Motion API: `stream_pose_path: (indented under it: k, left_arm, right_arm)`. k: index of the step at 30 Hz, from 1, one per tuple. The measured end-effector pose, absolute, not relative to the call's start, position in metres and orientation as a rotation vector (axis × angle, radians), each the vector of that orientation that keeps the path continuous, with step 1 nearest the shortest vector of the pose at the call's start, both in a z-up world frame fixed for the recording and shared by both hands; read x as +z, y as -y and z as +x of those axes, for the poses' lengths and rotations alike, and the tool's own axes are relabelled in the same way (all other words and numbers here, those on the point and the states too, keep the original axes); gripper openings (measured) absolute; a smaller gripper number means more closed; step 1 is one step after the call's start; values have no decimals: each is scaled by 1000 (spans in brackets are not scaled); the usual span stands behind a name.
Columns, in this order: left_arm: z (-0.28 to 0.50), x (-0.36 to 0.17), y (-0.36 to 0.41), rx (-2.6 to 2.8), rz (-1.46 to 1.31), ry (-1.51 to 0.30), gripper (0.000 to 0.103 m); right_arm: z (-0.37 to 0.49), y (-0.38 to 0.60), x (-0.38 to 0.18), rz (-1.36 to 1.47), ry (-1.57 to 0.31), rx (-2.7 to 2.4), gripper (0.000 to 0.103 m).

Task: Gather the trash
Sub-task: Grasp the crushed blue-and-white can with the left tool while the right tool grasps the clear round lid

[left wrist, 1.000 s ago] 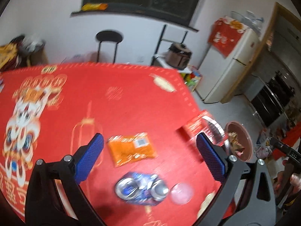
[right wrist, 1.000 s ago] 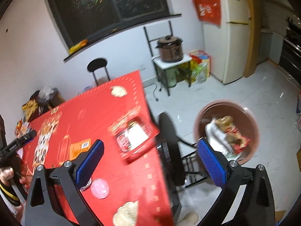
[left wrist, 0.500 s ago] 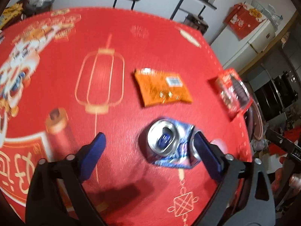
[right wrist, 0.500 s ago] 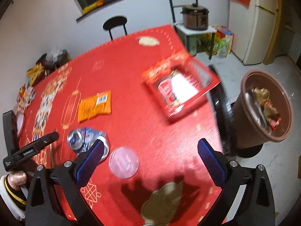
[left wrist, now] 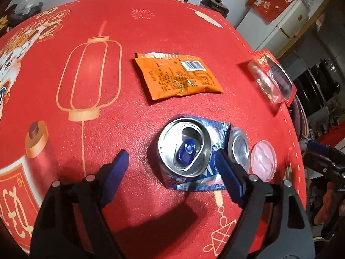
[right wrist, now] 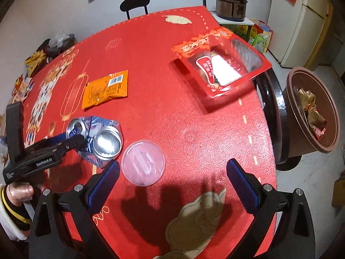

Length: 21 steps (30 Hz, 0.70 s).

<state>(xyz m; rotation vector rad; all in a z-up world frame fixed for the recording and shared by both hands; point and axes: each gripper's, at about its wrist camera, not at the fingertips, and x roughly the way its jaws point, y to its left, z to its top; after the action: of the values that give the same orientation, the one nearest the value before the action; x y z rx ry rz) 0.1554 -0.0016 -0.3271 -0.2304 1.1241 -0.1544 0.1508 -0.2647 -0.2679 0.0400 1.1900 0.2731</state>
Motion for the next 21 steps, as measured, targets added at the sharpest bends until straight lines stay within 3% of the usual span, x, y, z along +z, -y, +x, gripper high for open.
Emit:
stream_pose_path:
  k: [7, 9, 13, 21]
  left_arm:
    - [154, -328, 10, -132, -156, -1096, 78]
    - [152, -328, 11, -126, -148, -1087, 76]
    - [150, -327, 8, -105, -140, -1078, 53]
    - [138, -328, -9, -80, -204, -1076, 53]
  right_arm:
    - [150, 258, -275, 17, -1196, 279, 97]
    - [149, 256, -275, -9, -1185, 286, 92]
    - [149, 249, -282, -35, -1199, 320, 88]
    - [148, 228, -299, -107, -1213, 403, 82]
